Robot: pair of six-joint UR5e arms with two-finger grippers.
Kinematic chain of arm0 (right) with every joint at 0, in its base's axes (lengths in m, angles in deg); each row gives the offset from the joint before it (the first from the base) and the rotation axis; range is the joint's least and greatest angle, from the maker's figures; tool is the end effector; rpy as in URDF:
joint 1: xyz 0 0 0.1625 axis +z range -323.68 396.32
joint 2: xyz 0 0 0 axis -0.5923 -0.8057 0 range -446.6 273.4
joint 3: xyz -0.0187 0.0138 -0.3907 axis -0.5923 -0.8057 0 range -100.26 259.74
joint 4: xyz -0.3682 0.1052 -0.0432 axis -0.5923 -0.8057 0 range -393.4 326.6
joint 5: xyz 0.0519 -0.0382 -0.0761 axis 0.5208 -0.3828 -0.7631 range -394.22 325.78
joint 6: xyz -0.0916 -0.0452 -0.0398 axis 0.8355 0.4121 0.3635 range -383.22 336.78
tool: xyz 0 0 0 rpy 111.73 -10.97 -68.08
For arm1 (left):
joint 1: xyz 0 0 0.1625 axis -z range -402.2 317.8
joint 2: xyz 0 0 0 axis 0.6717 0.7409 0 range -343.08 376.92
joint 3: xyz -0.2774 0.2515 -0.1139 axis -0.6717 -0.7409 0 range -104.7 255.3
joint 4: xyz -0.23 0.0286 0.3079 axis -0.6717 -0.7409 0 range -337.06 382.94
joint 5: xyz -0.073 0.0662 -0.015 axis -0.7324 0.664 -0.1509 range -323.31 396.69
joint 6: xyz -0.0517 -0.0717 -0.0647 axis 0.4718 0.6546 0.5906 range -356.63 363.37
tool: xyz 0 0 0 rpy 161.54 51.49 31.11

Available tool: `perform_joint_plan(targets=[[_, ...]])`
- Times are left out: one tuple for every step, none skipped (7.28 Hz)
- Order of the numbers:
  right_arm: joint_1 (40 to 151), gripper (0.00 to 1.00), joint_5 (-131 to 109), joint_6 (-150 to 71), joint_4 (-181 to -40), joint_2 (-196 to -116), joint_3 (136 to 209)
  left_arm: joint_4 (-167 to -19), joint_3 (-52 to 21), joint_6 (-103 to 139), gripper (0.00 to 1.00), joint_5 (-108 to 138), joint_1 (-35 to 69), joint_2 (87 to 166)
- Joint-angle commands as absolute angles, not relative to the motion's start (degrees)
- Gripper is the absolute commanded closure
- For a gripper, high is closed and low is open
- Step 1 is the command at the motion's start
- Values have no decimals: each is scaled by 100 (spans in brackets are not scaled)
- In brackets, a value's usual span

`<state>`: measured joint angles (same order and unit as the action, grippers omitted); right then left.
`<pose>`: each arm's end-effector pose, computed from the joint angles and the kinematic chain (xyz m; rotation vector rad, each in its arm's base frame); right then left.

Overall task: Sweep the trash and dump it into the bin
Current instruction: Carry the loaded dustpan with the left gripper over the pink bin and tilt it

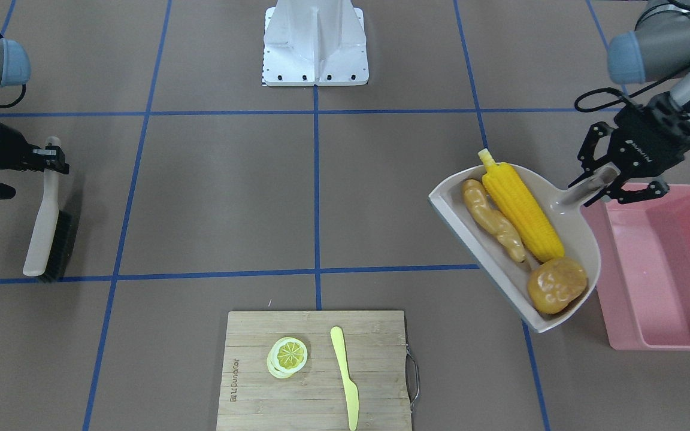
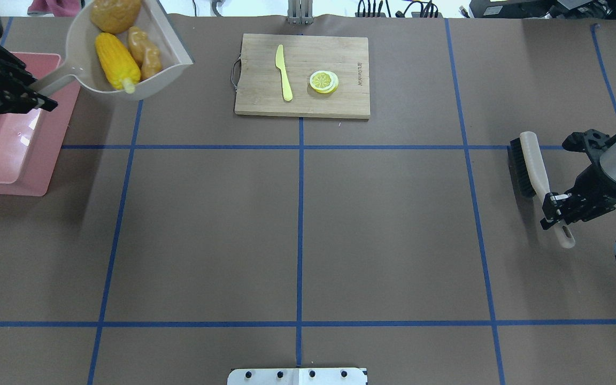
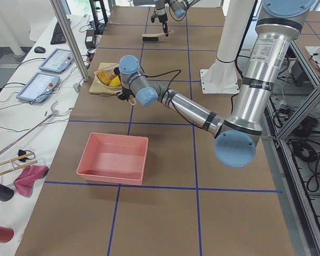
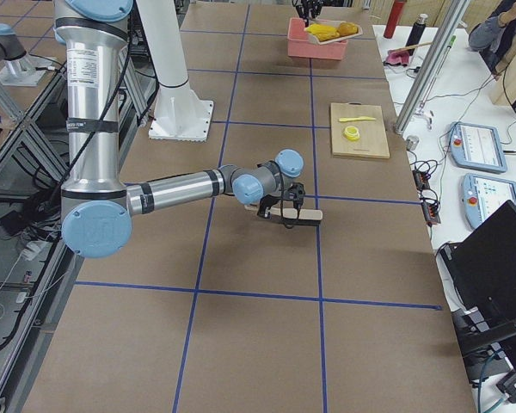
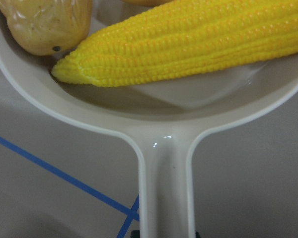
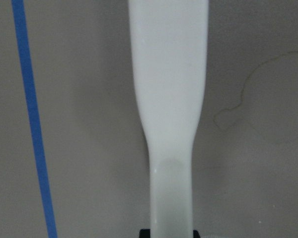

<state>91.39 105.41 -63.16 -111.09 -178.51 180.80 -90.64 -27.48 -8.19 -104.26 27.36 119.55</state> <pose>-0.2241 -0.4078 0.5258 -0.2414 -0.8919 -0.0812 0.1398 -0.5132 0.3593 0.7520 0.9194 0.8726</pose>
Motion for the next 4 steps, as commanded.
perform_joint_plan(targets=[[9134, 100, 10518, -6321, -11110, -17827, 18055, -8974, -2988, -1332, 100, -10579, 3171, 11364], [9134, 82, 10518, -6321, -11110, -17827, 18055, -8974, -3164, -1525, 100, -10552, 3207, 11073], [9134, 66, 10500, -6329, -11118, -17827, 18055, -8965, -3227, -1918, 100, -10508, 3364, 10817], [9142, 1, 10483, -6321, -11110, -17827, 18063, -8878, -3384, -2218, 100, -10421, 3548, 10510]])
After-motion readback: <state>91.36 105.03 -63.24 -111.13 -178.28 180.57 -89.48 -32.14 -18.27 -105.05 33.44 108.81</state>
